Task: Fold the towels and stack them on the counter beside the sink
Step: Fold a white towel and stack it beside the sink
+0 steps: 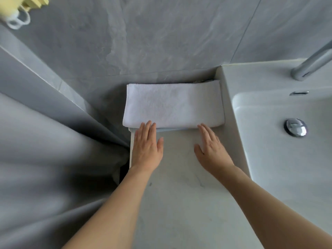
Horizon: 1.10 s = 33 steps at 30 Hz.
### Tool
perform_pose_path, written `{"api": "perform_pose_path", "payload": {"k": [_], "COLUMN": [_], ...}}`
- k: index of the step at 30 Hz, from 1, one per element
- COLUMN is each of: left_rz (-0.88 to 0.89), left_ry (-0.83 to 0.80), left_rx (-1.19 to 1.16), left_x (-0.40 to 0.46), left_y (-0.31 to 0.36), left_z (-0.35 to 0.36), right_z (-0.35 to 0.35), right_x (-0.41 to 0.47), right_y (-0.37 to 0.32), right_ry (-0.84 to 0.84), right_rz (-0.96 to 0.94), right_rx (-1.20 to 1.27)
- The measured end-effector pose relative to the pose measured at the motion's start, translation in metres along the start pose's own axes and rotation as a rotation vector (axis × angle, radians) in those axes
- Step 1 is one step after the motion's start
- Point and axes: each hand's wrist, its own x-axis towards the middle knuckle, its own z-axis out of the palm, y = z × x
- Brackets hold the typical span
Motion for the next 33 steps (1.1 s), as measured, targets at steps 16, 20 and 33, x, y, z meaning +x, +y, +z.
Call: {"api": "perform_pose_path", "payload": {"k": [16, 20, 33], "left_rz": [-0.027, -0.036, 0.162], "left_ry": [-0.177, -0.220, -0.526], "left_rx": [-0.032, -0.028, -0.191], "left_x": [-0.132, -0.165, -0.191], "left_y": [0.124, 0.185, 0.408], "left_z": [0.036, 0.048, 0.098], "right_z": [-0.027, -0.060, -0.169], "right_x": [-0.185, -0.229, -0.315], "right_y": [0.080, 0.137, 0.293], "right_ry": [-0.152, -0.150, 0.060], "right_rz": [0.028, 0.077, 0.408], "right_rx": [0.077, 0.050, 0.092]}}
